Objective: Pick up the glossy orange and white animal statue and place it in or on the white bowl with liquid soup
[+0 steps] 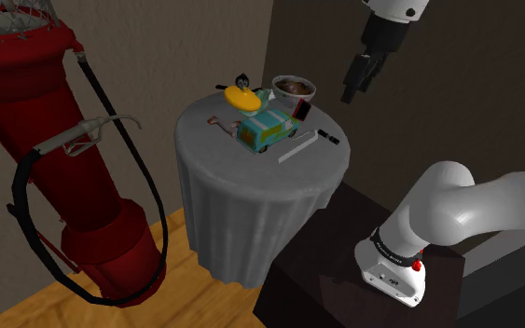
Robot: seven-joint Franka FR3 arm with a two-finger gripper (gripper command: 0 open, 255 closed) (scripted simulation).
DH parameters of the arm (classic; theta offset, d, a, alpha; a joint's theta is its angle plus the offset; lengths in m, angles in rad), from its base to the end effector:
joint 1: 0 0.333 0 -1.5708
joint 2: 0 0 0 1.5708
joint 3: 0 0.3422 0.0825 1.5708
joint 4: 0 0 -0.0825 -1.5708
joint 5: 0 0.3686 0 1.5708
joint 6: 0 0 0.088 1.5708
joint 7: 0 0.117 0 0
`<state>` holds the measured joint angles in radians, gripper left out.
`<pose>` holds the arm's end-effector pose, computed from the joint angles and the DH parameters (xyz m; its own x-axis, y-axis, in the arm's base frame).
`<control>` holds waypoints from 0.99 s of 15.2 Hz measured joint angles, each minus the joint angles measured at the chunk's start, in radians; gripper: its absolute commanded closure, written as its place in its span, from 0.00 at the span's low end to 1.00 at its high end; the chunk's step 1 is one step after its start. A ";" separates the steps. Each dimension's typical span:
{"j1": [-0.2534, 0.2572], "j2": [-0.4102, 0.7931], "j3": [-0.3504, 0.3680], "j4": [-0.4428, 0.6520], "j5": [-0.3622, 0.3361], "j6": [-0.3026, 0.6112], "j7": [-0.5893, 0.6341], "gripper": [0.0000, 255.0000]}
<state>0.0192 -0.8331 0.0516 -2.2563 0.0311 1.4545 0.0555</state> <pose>0.2453 0.0291 0.6454 0.9995 0.0032 0.0309 0.0030 -1.0000 0.0057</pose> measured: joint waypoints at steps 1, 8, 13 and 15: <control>0.000 0.000 0.000 0.000 0.000 0.000 0.000 0.00; -0.006 0.174 0.008 -0.002 -0.002 0.176 0.001 0.00; -0.011 0.337 0.018 0.036 -0.006 0.302 0.006 0.00; -0.013 0.406 0.021 0.052 -0.009 0.355 0.009 0.00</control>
<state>0.0060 -0.4272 0.0730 -2.2042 0.0217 1.8098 0.0647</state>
